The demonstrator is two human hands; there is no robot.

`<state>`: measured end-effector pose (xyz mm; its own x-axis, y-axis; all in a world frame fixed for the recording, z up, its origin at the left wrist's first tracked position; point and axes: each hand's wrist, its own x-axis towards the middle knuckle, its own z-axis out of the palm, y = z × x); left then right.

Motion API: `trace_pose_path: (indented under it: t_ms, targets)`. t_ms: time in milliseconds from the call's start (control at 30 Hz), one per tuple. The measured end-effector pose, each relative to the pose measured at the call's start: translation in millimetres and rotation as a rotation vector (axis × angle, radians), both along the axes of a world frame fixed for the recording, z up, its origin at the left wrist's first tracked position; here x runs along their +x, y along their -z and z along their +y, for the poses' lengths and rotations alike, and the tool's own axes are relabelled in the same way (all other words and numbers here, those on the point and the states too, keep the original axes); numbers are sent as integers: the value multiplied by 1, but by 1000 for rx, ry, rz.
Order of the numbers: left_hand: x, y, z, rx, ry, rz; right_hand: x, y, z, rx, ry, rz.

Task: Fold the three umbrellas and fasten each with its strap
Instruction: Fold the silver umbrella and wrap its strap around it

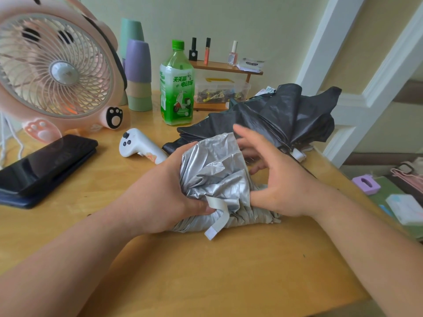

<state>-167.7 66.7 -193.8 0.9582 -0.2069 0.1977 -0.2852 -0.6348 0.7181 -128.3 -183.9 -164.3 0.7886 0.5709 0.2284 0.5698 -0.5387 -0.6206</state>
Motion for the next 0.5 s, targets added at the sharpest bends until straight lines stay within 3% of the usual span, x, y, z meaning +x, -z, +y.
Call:
trace_pose_path:
  t_ms: [133,333,400,500]
  targets:
    - [0,-1,0,-11,-2,14,7,6,28,-19,89,-300]
    - [1,0,0,-41,56,2,15,10,49,-1,18,-889]
    - [1,0,1,-33,55,-7,17,13,52,27,52,-980]
    - [1,0,0,-24,11,0,22,19,48,76,217,-908]
